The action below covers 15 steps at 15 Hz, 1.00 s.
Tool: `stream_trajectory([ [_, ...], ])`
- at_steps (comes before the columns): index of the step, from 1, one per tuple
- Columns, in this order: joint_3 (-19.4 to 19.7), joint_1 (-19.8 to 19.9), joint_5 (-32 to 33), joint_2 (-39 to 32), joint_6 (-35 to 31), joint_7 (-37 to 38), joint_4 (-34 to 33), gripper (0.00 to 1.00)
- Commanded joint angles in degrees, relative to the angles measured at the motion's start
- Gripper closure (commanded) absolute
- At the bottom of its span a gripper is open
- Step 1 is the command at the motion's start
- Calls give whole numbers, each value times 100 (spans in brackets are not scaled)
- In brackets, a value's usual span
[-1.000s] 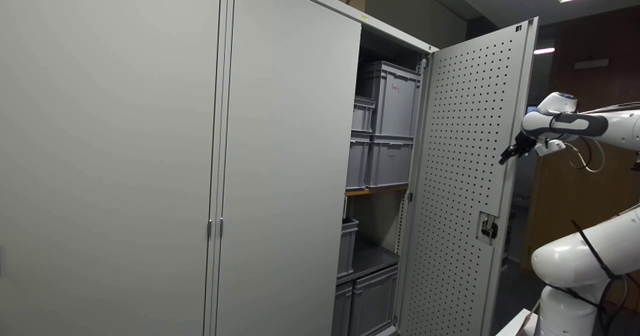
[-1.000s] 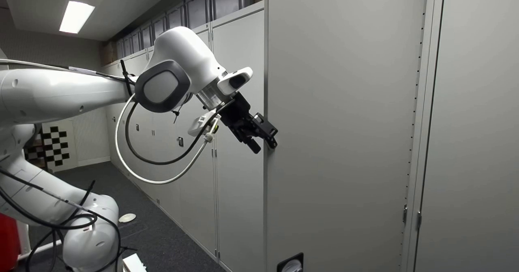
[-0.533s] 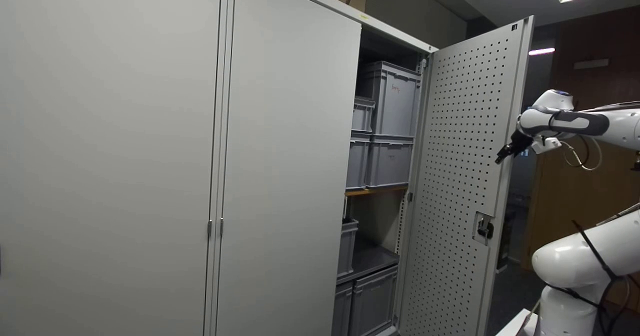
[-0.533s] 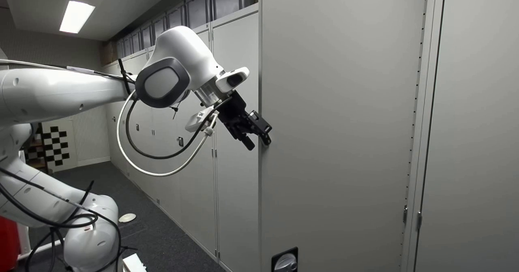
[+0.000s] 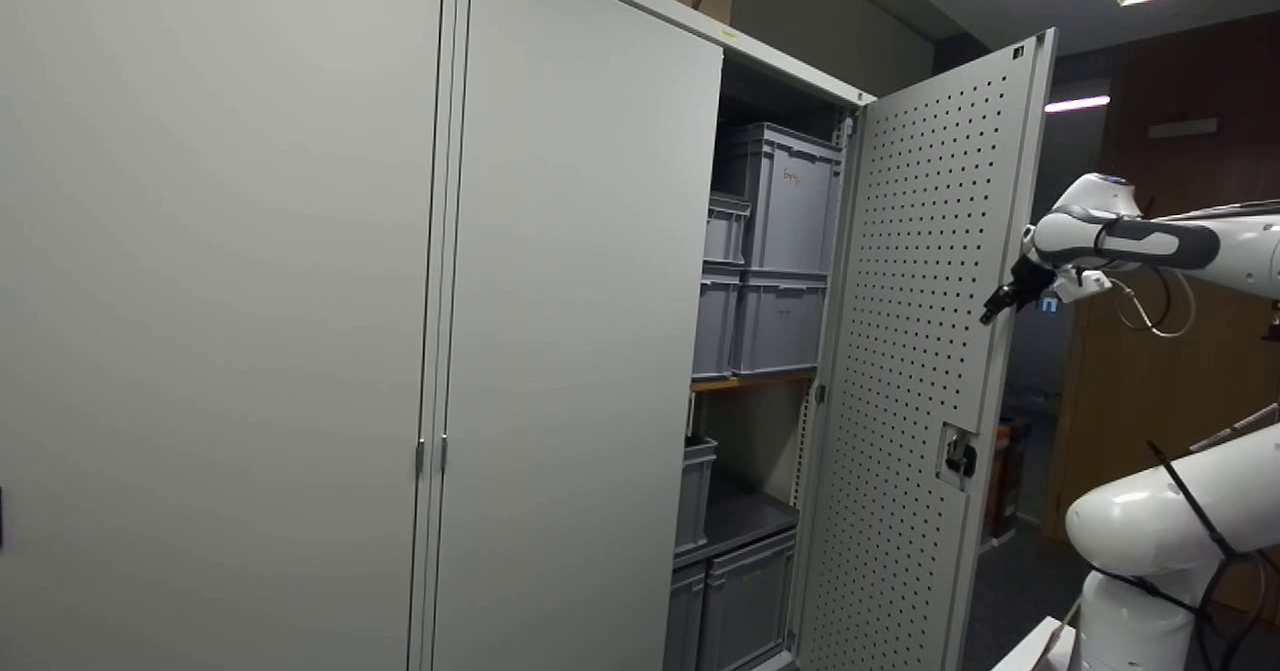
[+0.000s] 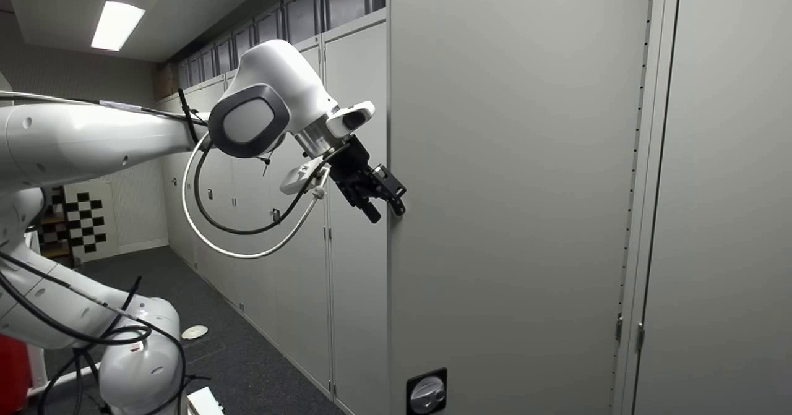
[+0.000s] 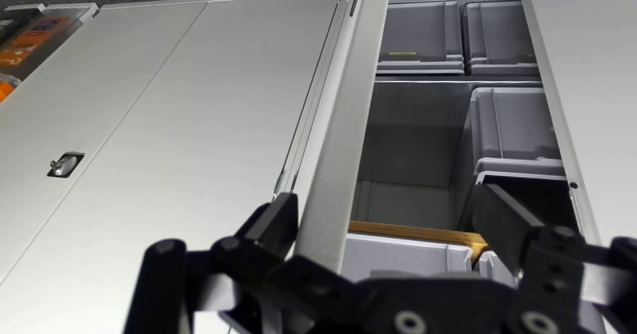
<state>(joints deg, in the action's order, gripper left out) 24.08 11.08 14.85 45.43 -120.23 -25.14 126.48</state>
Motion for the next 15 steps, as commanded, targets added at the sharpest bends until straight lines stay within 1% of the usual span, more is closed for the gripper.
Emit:
stream_trajectory([
  [1,-80,-402,-209,-493,-490,14,-348,0],
  [15,-348,-720,-296,-512,-342,234,-409,0],
])
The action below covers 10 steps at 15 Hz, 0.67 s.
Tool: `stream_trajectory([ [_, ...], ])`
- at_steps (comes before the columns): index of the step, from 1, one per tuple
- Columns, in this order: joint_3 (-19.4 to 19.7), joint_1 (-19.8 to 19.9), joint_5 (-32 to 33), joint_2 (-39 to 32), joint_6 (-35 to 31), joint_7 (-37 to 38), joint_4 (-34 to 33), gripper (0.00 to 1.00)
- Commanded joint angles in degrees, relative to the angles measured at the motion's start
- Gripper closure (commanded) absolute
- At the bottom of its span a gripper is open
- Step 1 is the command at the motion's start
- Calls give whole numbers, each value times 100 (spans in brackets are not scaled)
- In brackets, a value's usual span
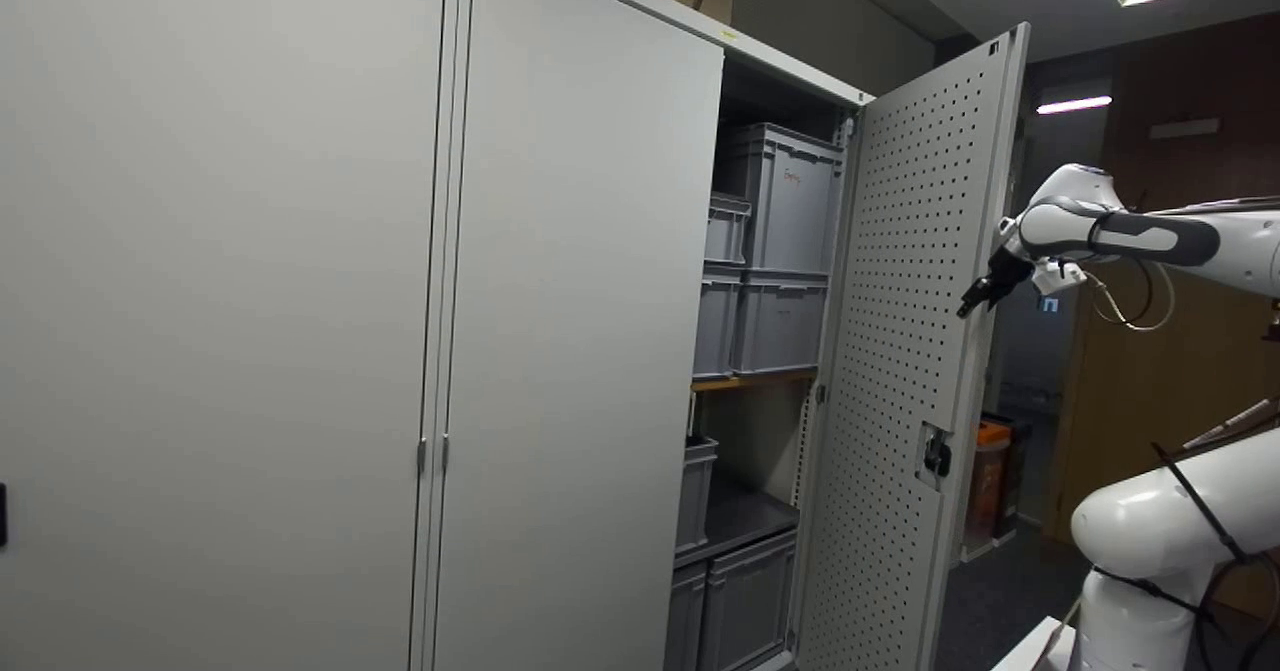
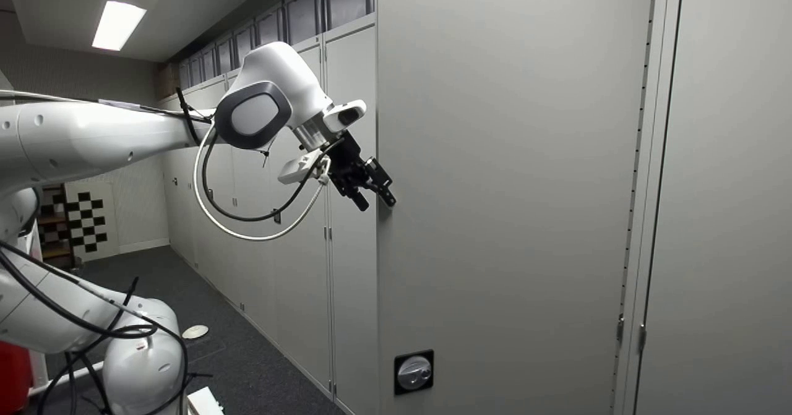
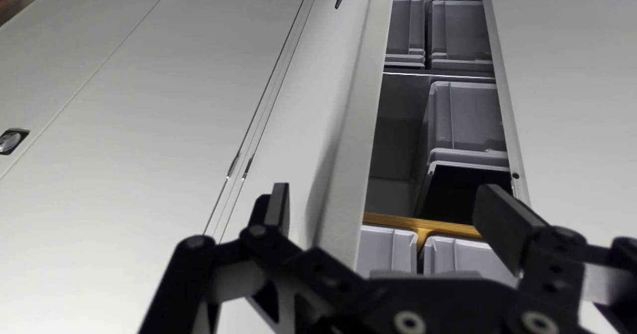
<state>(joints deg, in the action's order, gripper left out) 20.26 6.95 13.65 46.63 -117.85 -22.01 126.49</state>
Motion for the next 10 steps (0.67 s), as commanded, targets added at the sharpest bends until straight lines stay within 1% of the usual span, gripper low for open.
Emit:
stream_trajectory([
  [1,8,-336,-200,-637,-570,-81,-414,0],
  [10,-111,-656,-351,-724,-553,-160,-501,0],
])
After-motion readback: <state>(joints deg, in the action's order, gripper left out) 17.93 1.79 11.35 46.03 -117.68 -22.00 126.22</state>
